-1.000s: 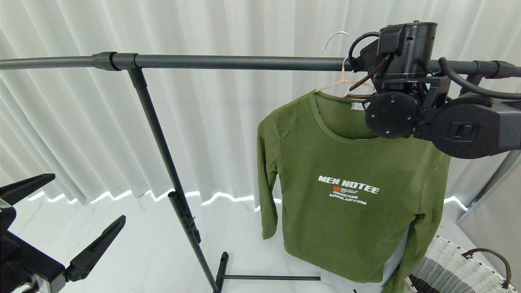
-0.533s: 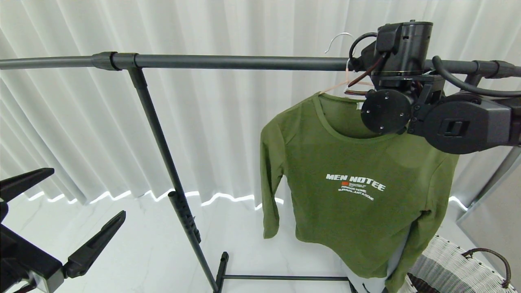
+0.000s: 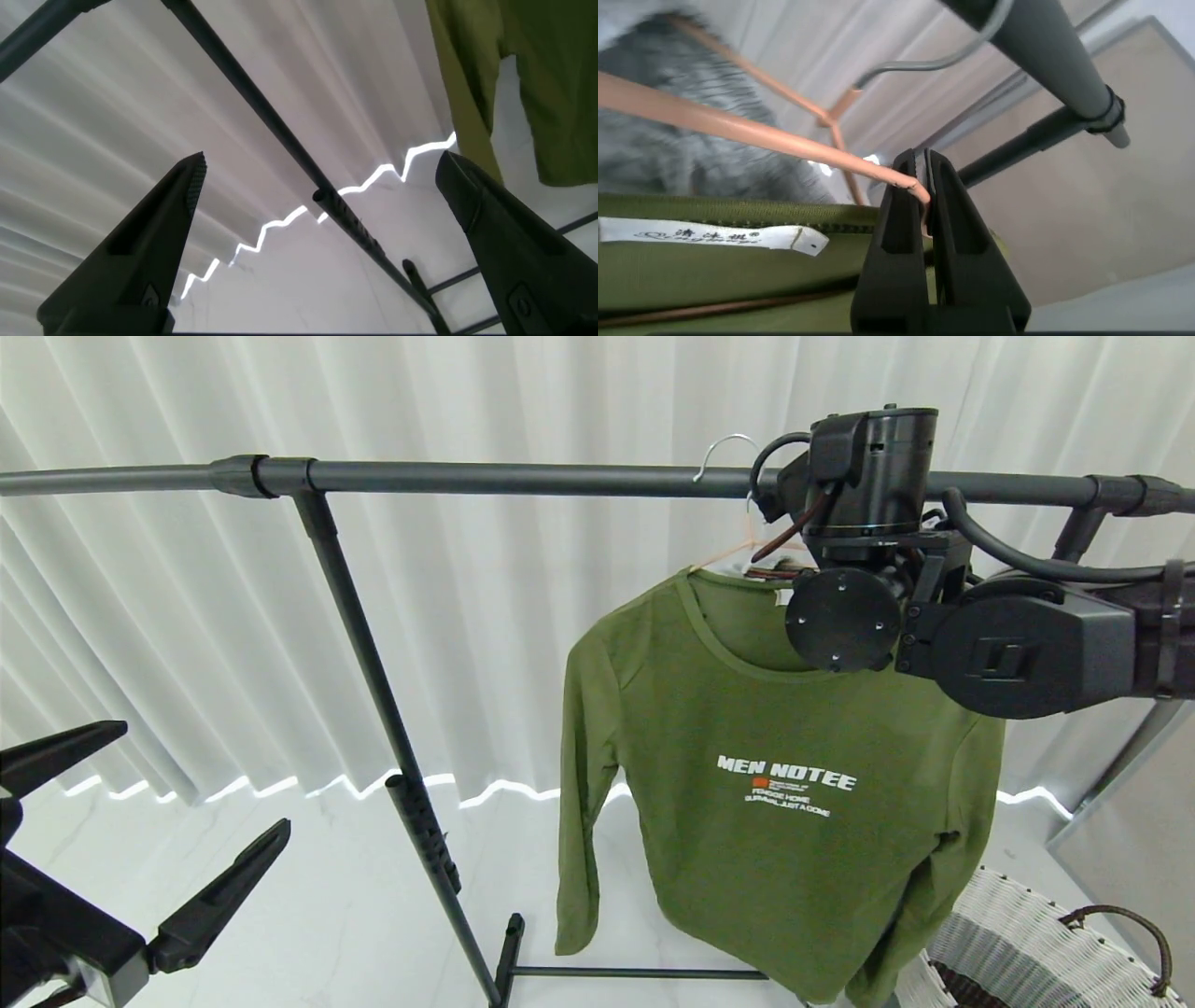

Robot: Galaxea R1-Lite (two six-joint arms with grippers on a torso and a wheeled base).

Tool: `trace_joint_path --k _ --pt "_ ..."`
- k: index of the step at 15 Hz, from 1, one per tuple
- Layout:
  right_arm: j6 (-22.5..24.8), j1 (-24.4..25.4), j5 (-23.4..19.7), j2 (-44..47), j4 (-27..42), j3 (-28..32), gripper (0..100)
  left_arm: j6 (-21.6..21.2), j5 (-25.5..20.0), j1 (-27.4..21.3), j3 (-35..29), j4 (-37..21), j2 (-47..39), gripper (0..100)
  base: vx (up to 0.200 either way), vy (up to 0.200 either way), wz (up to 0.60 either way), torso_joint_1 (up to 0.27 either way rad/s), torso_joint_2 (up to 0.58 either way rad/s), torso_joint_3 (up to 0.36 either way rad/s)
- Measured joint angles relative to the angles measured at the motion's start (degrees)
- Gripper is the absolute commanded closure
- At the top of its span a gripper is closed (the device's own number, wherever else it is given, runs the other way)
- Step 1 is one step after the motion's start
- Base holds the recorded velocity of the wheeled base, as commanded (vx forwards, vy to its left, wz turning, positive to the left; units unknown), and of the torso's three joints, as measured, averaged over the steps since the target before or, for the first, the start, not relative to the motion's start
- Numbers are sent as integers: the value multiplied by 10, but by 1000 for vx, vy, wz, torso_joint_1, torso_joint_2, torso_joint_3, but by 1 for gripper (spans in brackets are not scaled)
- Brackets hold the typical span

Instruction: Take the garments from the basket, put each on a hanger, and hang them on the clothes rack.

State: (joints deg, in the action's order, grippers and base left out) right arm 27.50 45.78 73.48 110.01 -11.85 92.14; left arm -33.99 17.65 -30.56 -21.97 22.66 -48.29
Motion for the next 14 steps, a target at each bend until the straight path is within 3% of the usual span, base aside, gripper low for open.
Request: trace_joint_path --k 8,14 --pt "-38 22 -4 -27 -13 -14 100 3 -5 0 -15 0 -17 0 0 0 0 0 0 0" --pt "-46 63 -13 -133 -12 -109 100 25 -27 -1 -80 0 -98 0 0 0 0 0 0 0"
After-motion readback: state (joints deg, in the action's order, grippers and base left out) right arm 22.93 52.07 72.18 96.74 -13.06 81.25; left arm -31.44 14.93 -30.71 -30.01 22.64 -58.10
